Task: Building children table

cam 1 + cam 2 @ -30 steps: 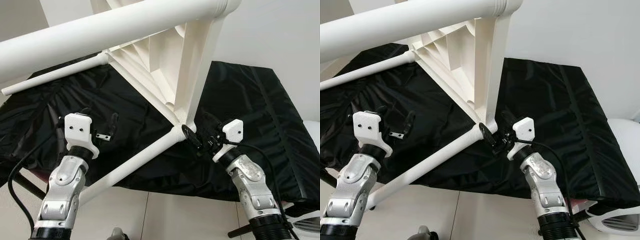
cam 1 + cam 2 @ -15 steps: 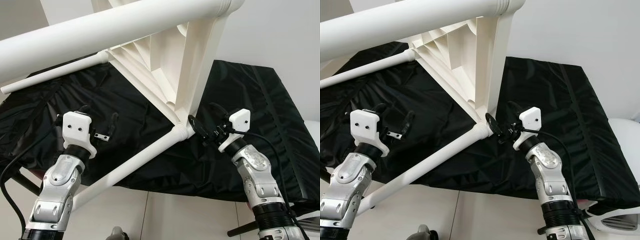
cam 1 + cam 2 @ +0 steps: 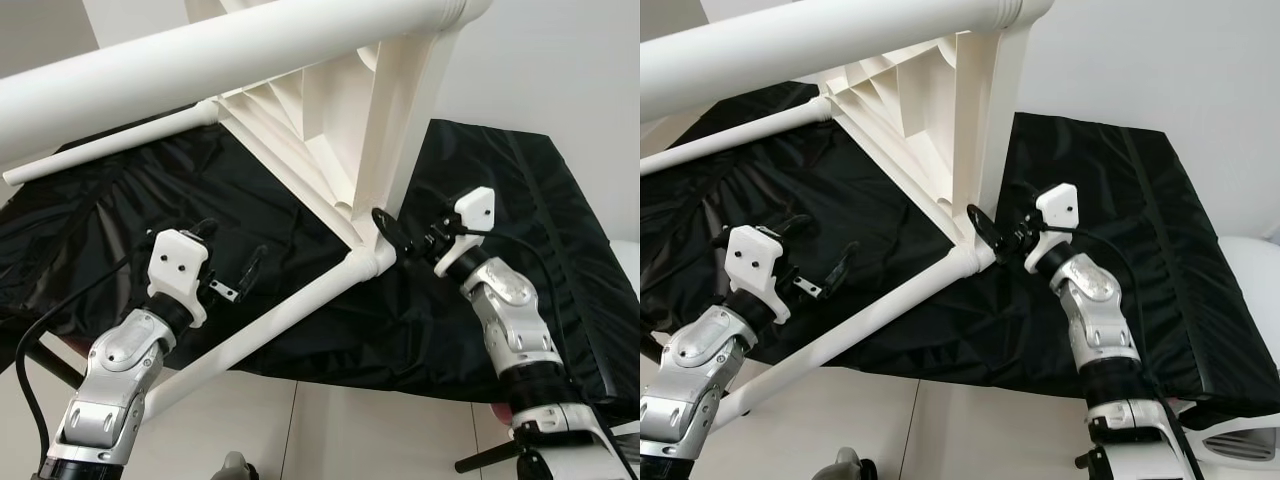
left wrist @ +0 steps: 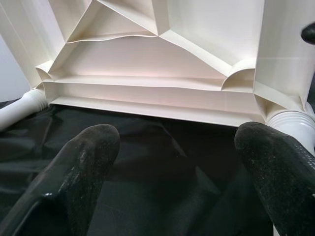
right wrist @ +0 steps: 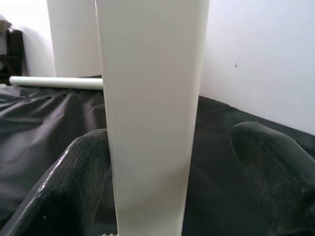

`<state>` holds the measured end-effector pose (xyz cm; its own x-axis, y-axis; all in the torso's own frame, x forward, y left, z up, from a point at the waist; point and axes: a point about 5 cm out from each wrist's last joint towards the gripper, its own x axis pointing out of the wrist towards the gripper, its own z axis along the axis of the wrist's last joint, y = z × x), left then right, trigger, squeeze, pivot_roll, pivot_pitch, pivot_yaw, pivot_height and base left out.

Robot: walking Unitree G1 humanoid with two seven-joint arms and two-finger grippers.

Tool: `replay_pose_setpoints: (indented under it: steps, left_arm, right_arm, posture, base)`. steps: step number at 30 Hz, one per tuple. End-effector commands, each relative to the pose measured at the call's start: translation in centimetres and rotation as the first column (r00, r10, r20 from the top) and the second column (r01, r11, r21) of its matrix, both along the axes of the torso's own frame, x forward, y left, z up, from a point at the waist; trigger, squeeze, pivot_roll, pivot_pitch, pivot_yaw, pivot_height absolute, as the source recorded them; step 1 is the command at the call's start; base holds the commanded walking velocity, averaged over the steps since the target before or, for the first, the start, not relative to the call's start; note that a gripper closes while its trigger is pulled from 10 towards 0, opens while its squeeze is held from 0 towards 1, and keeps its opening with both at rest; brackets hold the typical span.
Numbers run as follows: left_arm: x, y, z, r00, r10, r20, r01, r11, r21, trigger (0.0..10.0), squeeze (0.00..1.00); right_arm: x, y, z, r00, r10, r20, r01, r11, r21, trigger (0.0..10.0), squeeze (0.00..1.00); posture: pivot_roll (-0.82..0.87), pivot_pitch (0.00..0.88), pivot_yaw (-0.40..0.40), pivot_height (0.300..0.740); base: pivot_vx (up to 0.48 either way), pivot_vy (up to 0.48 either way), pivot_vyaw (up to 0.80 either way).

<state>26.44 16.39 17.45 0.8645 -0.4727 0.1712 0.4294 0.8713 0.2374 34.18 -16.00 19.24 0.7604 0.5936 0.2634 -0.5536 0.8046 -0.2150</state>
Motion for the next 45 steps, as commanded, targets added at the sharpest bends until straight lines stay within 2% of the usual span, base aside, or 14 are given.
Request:
replay_pose_setpoints:
  steps: [1, 5, 11, 25, 26, 27, 29, 30, 40, 45]
  left_arm:
    - [-0.3, -0.1, -0.3, 1.0, -0.019, -0.021, 0.019, 1.0, 0.015, 10.0, 0.0]
    - [-0.6, -0.1, -0.4, 1.0, -0.014, -0.025, 0.014, 1.0, 0.02, 10.0, 0.0]
    - [-0.9, 0.0, -0.5, 0.999, -0.004, -0.032, 0.005, 1.0, 0.027, 10.0, 0.0]
    - [-1.3, 0.1, -0.4, 0.999, 0.012, -0.04, -0.01, 0.999, 0.038, 10.0, 0.0]
    - [-1.3, 0.1, -0.4, 0.999, 0.012, -0.04, -0.01, 0.999, 0.039, 10.0, 0.0]
    - [-1.3, 0.1, -0.5, 0.999, 0.012, -0.04, -0.011, 0.999, 0.04, 10.0, 0.0]
    - [-1.3, 0.1, -0.4, 0.999, 0.011, -0.041, -0.009, 0.999, 0.04, 10.0, 0.0]
    - [-1.3, 0.1, -0.4, 0.999, 0.01, -0.04, -0.008, 0.999, 0.042, 10.0, 0.0]
    - [-1.1, 0.1, -0.3, 0.999, 0.006, -0.041, -0.004, 0.999, 0.047, 10.0, 0.0]
    - [-1.0, 0.0, -0.2, 0.999, -0.008, -0.039, 0.01, 0.999, 0.044, 10.0, 0.0]
  right_arm:
    - [0.3, 0.0, 0.2, 1.0, 0.016, 0.001, -0.016, 1.0, 0.01, 10.0, 0.0]
    - [1.6, 0.9, 0.5, 0.997, 0.075, -0.029, -0.075, 0.997, 0.012, 10.0, 0.0]
    - [2.5, 1.9, 0.0, 0.99, 0.11, -0.086, -0.11, 0.994, 0.005, 10.0, 0.0]
    - [3.4, 3.1, -0.8, 0.981, 0.138, -0.134, -0.135, 0.99, 0.032, 10.0, 0.0]
    - [3.5, 3.0, -0.8, 0.982, 0.137, -0.13, -0.133, 0.99, 0.036, 6.2, 0.0]
    - [3.5, 3.0, -0.7, 0.983, 0.137, -0.126, -0.133, 0.99, 0.039, 3.7, 0.0]
    - [3.6, 2.9, -0.6, 0.981, 0.147, -0.124, -0.14, 0.988, 0.06, 3.7, 0.0]
    - [3.6, 2.9, -0.5, 0.981, 0.153, -0.119, -0.146, 0.987, 0.067, 0.0, 0.0]
    - [3.5, 2.7, -0.2, 0.979, 0.182, -0.095, -0.176, 0.982, 0.064, 0.0, 0.0]
    - [3.1, 1.1, -0.1, 0.992, 0.116, -0.047, -0.113, 0.991, 0.072, 0.0, 0.0]
  posture:
    - [0.1, 0.079, -0.062, 0.74]
    - [0.1, 0.09, -0.068, 0.74]
    - [0.12, 0.102, -0.074, 0.74]
    - [0.12, 0.114, -0.072, 0.74]
    - [0.12, 0.114, -0.071, 0.74]
    - [0.12, 0.114, -0.071, 0.74]
    - [0.12, 0.115, -0.07, 0.74]
    - [0.12, 0.115, -0.068, 0.74]
    - [0.1, 0.114, -0.061, 0.74]
    - [0.09, 0.114, -0.047, 0.74]
  base:
    - [0.0, 0.0, 0.0]
    - [0.0, 0.0, 0.0]
    - [0.0, 0.0, 0.0]
    - [0.0, 0.0, 0.0]
    - [0.0, 0.0, 0.0]
    - [0.0, 0.0, 0.0]
    - [0.0, 0.0, 0.0]
    - [0.0, 0.0, 0.0]
    - [0.0, 0.0, 0.0]
    - [0.0, 0.0, 0.0]
